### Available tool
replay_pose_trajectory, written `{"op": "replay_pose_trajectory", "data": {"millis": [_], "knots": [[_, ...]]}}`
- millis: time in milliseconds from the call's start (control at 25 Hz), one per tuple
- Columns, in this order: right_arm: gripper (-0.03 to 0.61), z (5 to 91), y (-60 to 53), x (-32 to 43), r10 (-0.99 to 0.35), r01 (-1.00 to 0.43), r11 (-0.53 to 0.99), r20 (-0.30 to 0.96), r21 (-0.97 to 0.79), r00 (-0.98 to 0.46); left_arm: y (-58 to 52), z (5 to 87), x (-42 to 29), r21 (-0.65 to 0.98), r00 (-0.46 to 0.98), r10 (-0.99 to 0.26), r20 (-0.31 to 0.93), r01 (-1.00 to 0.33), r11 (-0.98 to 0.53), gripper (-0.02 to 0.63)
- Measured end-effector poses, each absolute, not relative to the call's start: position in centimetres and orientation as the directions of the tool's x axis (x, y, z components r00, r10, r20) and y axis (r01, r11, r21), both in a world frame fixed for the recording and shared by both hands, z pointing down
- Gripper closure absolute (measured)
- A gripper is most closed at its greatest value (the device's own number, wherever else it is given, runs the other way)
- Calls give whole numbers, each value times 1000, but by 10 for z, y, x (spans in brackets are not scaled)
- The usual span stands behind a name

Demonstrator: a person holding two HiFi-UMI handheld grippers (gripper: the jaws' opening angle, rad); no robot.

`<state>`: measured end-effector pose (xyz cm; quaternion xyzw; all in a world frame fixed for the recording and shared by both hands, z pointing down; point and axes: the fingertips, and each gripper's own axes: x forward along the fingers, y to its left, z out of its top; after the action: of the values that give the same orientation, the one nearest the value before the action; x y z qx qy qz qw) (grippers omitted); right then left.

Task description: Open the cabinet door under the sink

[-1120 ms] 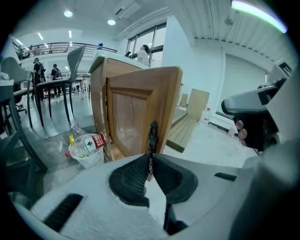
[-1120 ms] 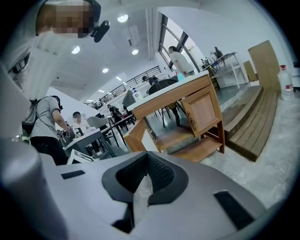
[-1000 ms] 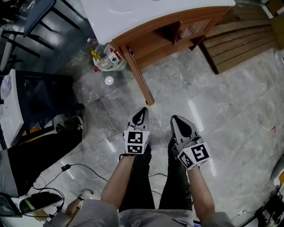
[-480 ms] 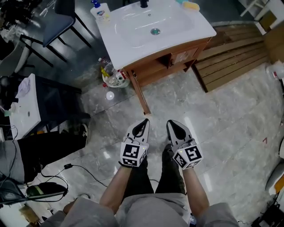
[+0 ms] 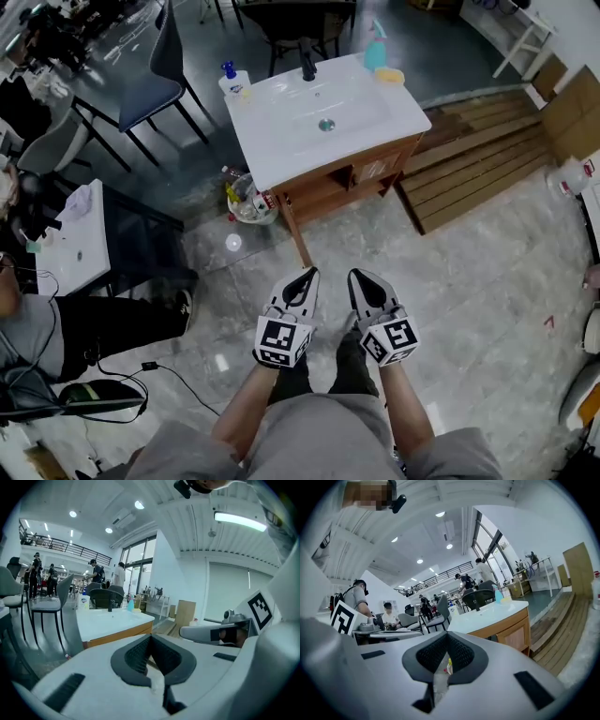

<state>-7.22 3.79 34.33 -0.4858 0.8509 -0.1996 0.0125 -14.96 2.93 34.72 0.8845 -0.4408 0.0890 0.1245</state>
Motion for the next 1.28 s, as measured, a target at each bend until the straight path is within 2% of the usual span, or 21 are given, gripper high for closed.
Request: {"op": "replay_pose_trajectory", "data": {"millis": [880, 1280], "knots": [[569, 195, 48, -86, -843, -828, 528, 6, -186, -538, 44, 194, -151, 43, 628, -774, 78, -778, -627, 607], [569, 169, 53, -87, -841, -835, 539, -28, -114, -540, 49, 166, -146, -3, 636, -772, 15, -772, -636, 607]]}}
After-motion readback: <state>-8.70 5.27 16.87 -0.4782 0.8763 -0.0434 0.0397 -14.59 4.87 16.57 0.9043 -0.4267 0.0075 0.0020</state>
